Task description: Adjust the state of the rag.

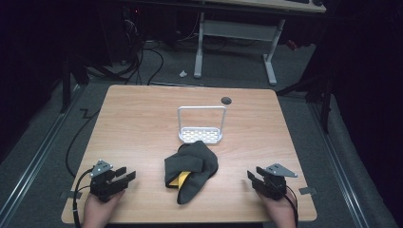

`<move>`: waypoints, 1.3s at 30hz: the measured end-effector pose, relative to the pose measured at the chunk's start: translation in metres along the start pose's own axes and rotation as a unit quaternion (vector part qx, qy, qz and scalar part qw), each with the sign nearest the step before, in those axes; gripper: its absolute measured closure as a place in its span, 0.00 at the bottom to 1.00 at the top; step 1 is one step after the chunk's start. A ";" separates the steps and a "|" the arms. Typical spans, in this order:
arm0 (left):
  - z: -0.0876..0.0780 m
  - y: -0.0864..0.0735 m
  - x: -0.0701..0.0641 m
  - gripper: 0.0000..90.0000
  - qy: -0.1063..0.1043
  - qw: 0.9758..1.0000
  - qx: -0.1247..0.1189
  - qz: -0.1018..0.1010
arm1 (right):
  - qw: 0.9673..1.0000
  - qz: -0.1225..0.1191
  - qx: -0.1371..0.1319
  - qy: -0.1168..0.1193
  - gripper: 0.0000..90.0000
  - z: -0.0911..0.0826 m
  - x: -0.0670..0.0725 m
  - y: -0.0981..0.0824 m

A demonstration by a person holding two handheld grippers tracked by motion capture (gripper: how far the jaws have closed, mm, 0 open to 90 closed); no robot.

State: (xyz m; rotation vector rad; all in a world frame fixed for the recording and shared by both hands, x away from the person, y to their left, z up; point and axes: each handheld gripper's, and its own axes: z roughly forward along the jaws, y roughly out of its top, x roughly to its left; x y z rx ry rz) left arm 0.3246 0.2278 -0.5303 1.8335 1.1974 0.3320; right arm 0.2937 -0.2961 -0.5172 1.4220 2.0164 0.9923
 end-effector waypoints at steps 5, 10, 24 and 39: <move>0.004 0.002 -0.011 0.54 -0.005 0.999 0.005 0.039 | 1.000 -0.023 0.001 -0.001 0.60 0.001 0.007 0.001; 0.003 0.003 -0.013 0.54 -0.017 0.999 -0.006 0.030 | 1.000 -0.027 0.007 0.006 0.59 0.002 0.010 0.001; 0.013 0.007 -0.058 0.43 -0.085 0.994 -0.013 0.068 | 0.999 -0.042 0.000 0.006 0.59 0.001 0.018 0.004; 0.047 0.002 -0.097 0.42 -0.105 0.988 0.042 0.108 | 0.998 -0.052 0.006 0.037 0.51 0.004 0.033 0.007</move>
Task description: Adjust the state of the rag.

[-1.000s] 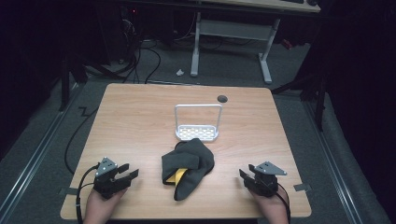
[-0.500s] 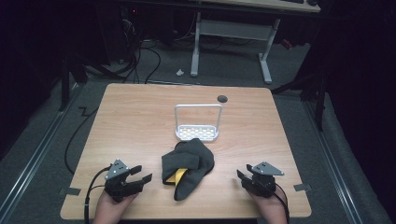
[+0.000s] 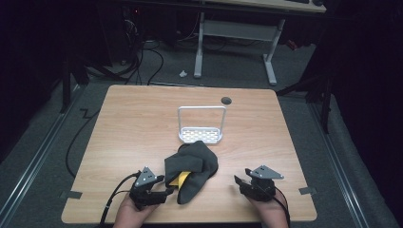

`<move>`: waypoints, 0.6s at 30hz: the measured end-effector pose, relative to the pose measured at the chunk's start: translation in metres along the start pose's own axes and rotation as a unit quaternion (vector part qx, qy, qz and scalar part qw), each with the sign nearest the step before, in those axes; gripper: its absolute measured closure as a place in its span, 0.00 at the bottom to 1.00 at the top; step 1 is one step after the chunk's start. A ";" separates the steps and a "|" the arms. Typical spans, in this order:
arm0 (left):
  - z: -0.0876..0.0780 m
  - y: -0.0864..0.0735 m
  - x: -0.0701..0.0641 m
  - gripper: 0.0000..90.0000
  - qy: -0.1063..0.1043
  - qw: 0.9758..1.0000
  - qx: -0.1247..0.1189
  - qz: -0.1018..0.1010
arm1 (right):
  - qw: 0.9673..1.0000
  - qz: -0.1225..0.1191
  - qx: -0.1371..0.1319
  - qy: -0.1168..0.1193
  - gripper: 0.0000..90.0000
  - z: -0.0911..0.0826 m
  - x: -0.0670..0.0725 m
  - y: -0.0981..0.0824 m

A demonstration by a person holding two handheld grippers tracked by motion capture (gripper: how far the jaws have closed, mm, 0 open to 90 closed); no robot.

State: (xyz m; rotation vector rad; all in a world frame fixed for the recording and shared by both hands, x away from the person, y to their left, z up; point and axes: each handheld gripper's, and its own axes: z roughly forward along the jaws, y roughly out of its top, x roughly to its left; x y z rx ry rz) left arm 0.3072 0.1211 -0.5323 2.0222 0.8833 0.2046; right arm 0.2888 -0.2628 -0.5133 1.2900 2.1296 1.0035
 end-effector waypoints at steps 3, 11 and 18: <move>0.003 0.002 0.000 0.46 -0.007 1.000 -0.001 -0.012 | 1.000 -0.004 -0.006 0.001 0.48 -0.001 0.002 0.001; 0.000 0.002 -0.001 0.80 -0.008 1.000 -0.002 -0.024 | 0.999 -0.042 -0.025 0.017 0.49 -0.002 0.026 0.009; 0.001 0.003 -0.022 0.87 -0.032 0.999 0.001 0.005 | 0.996 -0.059 -0.039 0.051 0.52 -0.003 0.053 0.018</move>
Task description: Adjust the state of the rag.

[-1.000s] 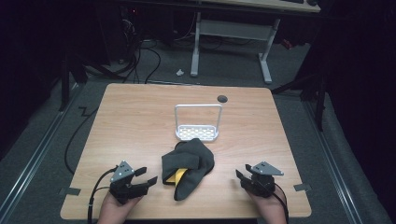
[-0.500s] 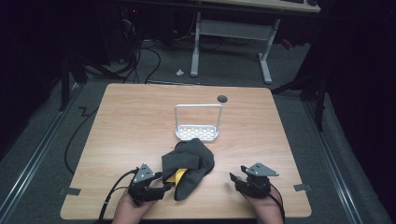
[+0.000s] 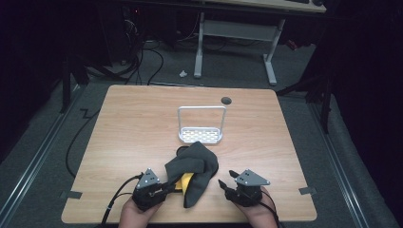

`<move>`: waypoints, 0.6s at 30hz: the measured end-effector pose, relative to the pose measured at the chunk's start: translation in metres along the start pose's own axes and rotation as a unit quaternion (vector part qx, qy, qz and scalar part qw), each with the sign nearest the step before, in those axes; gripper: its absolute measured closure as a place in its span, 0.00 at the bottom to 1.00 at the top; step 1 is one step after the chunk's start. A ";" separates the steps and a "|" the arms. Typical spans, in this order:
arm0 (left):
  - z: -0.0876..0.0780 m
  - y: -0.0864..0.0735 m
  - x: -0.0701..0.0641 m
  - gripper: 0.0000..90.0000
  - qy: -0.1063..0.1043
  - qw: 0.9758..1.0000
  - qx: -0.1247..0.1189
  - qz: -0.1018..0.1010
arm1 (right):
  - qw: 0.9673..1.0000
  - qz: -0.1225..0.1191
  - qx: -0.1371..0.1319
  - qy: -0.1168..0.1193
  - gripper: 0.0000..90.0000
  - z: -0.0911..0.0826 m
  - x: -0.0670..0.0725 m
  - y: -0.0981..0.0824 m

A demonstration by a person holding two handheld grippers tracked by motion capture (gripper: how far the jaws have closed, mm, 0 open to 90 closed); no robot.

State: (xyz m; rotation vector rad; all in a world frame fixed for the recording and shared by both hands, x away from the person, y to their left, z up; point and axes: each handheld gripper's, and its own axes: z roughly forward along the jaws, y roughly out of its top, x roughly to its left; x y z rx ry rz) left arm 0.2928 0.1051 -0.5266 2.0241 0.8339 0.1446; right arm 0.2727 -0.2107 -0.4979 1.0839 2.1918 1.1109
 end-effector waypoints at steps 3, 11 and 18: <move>0.005 -0.001 -0.007 0.87 -0.001 1.000 0.011 0.017 | 1.000 -0.015 -0.002 0.014 0.51 0.002 0.014 0.007; 0.016 -0.001 -0.025 0.87 -0.018 0.999 0.024 0.037 | 0.998 -0.035 -0.010 0.055 0.50 0.007 0.043 0.016; 0.016 -0.001 -0.025 0.87 -0.024 0.999 0.023 0.034 | 0.995 -0.061 0.013 0.080 0.65 0.017 0.062 0.015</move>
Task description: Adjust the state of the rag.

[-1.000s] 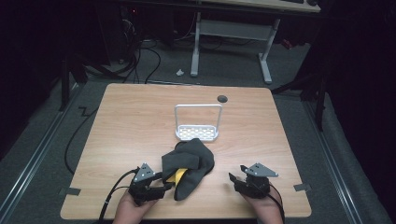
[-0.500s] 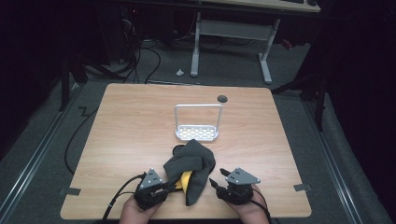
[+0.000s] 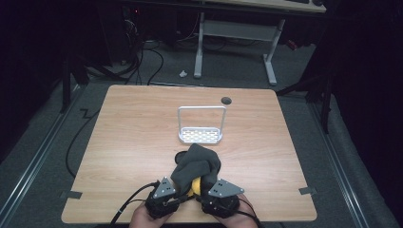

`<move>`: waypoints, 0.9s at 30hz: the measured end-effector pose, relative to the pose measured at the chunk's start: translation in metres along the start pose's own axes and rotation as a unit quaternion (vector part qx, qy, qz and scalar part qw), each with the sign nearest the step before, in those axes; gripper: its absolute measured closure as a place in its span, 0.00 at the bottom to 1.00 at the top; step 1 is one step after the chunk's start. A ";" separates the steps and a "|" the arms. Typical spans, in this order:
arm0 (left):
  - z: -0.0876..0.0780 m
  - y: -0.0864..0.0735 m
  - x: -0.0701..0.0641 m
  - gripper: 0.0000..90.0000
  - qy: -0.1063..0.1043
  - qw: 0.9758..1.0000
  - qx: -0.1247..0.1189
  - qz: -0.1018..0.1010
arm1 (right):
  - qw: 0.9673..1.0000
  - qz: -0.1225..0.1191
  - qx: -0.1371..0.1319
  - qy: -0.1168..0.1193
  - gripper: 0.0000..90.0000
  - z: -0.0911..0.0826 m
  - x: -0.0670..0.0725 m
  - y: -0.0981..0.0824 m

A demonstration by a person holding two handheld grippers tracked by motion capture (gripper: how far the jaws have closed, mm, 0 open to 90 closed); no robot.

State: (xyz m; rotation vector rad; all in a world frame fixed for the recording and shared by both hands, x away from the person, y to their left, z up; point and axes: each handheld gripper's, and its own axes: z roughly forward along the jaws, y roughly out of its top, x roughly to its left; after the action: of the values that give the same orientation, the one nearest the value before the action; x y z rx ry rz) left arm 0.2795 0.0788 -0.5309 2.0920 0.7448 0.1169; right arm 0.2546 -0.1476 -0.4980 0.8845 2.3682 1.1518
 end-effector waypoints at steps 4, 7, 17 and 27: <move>-0.011 0.001 0.008 0.88 0.009 1.000 -0.013 -0.004 | 0.999 0.001 0.014 -0.029 0.94 -0.002 -0.009 -0.005; -0.018 0.001 0.013 0.88 0.015 1.000 -0.021 -0.009 | 0.999 0.009 0.010 -0.045 0.96 -0.010 -0.019 -0.008; -0.051 0.001 0.041 0.88 0.050 0.996 -0.062 -0.042 | 0.993 0.055 -0.018 -0.100 0.97 -0.038 -0.053 -0.018; -0.048 0.000 0.037 0.80 0.022 0.997 -0.064 -0.039 | 0.984 0.095 0.071 -0.133 0.96 -0.024 -0.087 -0.044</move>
State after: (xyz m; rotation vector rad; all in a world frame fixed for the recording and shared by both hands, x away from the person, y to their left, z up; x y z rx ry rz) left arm 0.2930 0.1337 -0.5086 1.9420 0.8239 0.1644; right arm 0.2887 -0.2407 -0.5144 1.2520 2.2030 0.8728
